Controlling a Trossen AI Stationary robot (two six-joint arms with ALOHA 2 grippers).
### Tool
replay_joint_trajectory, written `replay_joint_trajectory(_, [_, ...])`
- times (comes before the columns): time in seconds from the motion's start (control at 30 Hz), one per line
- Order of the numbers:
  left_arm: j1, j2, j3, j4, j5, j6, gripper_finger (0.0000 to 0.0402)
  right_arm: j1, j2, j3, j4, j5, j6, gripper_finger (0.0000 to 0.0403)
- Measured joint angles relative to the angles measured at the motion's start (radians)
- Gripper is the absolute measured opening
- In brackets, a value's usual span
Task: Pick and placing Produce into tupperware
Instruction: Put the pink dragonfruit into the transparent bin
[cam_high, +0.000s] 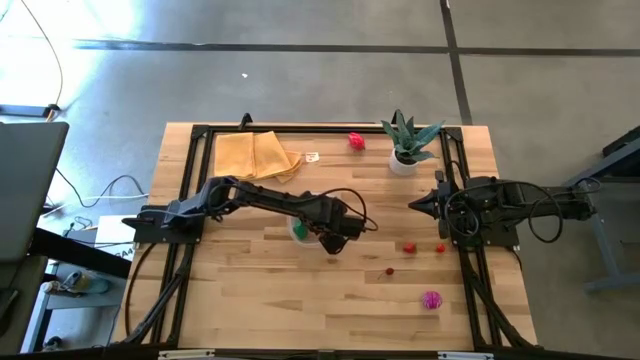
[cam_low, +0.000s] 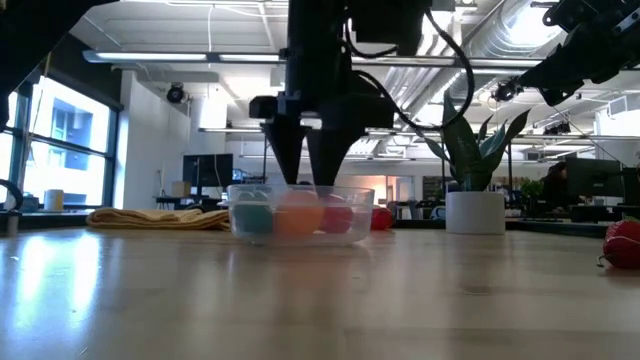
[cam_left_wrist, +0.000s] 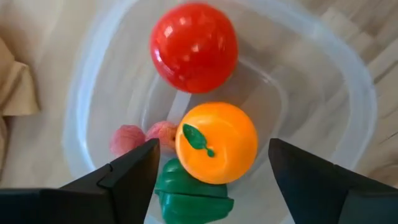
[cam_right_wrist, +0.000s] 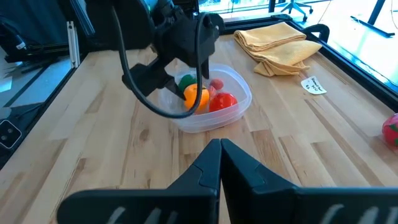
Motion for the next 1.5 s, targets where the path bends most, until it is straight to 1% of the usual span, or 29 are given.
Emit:
replay_joint_trajectory(0.23, [0.000, 0.000, 0.098, -0.099, -0.017, 0.000, 0.0269, 0.000, 0.000, 0.000, 0.000, 0.000, 0.000, 0.0000])
replay_joint_trajectory(0.4, [0.000, -0.001, 0.211, -0.257, -0.034, 0.041, 0.0258, 0.000, 0.000, 0.000, 0.000, 0.000, 0.000, 0.0000])
replay_joint_trajectory(0.6, [-0.001, -0.084, 0.216, -0.245, -0.078, 0.238, 0.0235, 0.000, 0.000, 0.000, 0.000, 0.000, 0.000, 0.0000])
replay_joint_trajectory(0.67, [0.000, -0.102, 0.215, -0.247, -0.100, 0.326, 0.0227, 0.000, 0.001, 0.000, 0.000, 0.000, 0.000, 0.0000])
replay_joint_trajectory(0.9, [0.029, -0.198, 0.215, -0.247, -0.271, 0.684, 0.0206, 0.000, 0.000, 0.000, 0.000, 0.000, 0.000, 0.0000])
replay_joint_trajectory(1.03, [0.048, -0.237, 0.214, -0.247, -0.338, 0.760, 0.0192, 0.000, 0.000, 0.000, 0.000, 0.000, 0.000, 0.0000])
replay_joint_trajectory(1.13, [0.077, -0.270, 0.214, -0.247, -0.348, 0.793, 0.0180, 0.000, 0.000, 0.000, 0.000, 0.000, 0.000, 0.0000])
replay_joint_trajectory(1.23, [0.100, -0.305, 0.177, -0.242, -0.376, 0.777, 0.0167, 0.000, 0.000, 0.000, 0.000, 0.000, 0.000, 0.0000])
replay_joint_trajectory(1.33, [0.101, -0.369, 0.115, -0.185, -0.381, 0.792, 0.0156, 0.000, 0.000, 0.000, 0.000, 0.000, 0.000, 0.0000])
replay_joint_trajectory(1.4, [0.097, -0.417, 0.046, -0.107, -0.376, 0.831, 0.0150, 0.000, 0.000, 0.000, 0.000, 0.000, 0.000, 0.0000])
replay_joint_trajectory(1.5, [0.098, -0.502, -0.125, 0.064, -0.335, 0.899, 0.0140, 0.000, 0.000, 0.000, 0.000, 0.000, 0.000, 0.0000])
